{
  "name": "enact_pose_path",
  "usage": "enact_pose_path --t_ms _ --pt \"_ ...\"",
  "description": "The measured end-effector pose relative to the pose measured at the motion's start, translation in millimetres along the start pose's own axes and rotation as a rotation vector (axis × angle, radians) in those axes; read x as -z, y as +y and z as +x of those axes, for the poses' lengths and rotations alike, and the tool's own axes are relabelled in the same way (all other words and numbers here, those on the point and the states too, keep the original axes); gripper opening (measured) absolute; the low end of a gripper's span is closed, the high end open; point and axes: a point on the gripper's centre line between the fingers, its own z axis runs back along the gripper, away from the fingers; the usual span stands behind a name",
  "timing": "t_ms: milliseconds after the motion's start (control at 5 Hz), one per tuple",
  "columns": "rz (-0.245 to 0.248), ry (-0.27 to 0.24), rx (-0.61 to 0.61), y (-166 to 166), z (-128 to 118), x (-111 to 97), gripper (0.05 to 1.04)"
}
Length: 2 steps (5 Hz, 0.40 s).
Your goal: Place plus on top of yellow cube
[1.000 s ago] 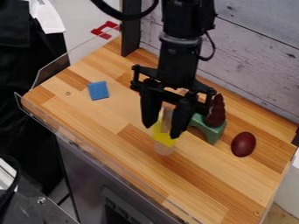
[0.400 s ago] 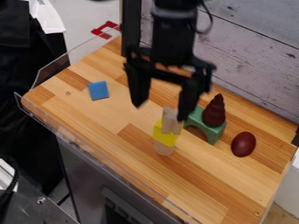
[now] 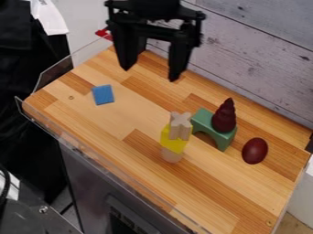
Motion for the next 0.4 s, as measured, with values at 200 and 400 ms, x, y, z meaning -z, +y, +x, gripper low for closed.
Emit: enact_pose_path --t_ms 200,400 --pt "0.008 0.020 0.020 10.8 9.9 14.0 0.999" --pt "0.026 0.001 0.025 17.3 21.9 30.8 0.999"
